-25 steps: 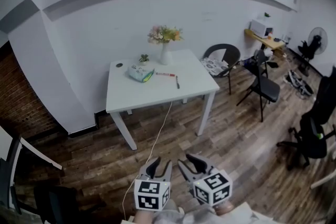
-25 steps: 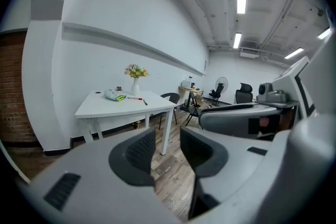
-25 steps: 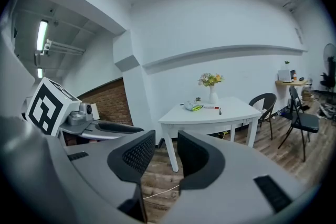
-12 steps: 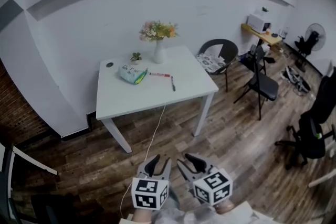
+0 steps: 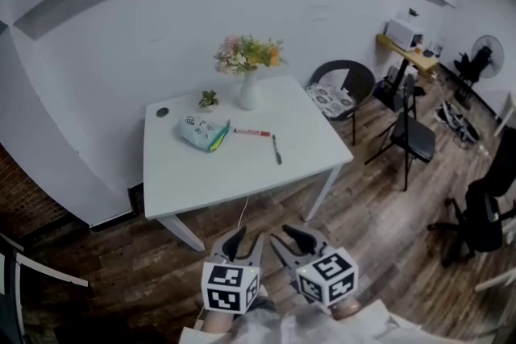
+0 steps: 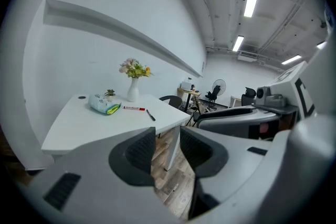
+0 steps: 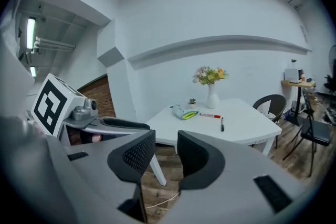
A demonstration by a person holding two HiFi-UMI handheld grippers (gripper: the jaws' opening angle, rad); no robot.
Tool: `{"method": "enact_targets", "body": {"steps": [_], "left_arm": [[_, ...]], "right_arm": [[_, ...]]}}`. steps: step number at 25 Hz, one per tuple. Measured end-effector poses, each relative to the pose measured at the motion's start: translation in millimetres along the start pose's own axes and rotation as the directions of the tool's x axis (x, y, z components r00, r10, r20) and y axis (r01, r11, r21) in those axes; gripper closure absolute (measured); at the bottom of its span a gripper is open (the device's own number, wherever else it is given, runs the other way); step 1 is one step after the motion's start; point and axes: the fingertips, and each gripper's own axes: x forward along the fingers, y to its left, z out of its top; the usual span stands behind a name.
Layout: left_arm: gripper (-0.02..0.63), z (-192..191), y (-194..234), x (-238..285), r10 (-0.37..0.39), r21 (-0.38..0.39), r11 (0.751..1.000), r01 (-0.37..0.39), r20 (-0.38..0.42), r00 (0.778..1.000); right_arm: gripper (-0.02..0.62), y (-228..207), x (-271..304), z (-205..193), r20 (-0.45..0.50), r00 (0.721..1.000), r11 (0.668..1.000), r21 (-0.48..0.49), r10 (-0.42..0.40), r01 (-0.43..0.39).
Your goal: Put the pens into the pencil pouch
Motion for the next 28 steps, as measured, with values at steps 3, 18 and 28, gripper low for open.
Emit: {"method": "enact_targets", "body": {"steps": [3,18,28], "left_arm": [[0.48,17,19,24,-0.036,0.026,0.999,0.035,0.001,0.999],[0.48,18,84,71,-0.044,-0.042,0.998,0.042,-0.042,0.998],[0.48,46,143,119,0.045,-0.043,0.998,-0.047,-0.056,0.997]], "right_arm": [[0.486,-20,34,14,0.013,1.0,0.999,0.046,-0.009,0.009],[0.486,-59,120,13,-0.07,0.998,0.993,0.116,0.007,0.001],[0.486,-103,187,45,-0.079,0.995,0.994,0.096,0.055,-0.047]]}}
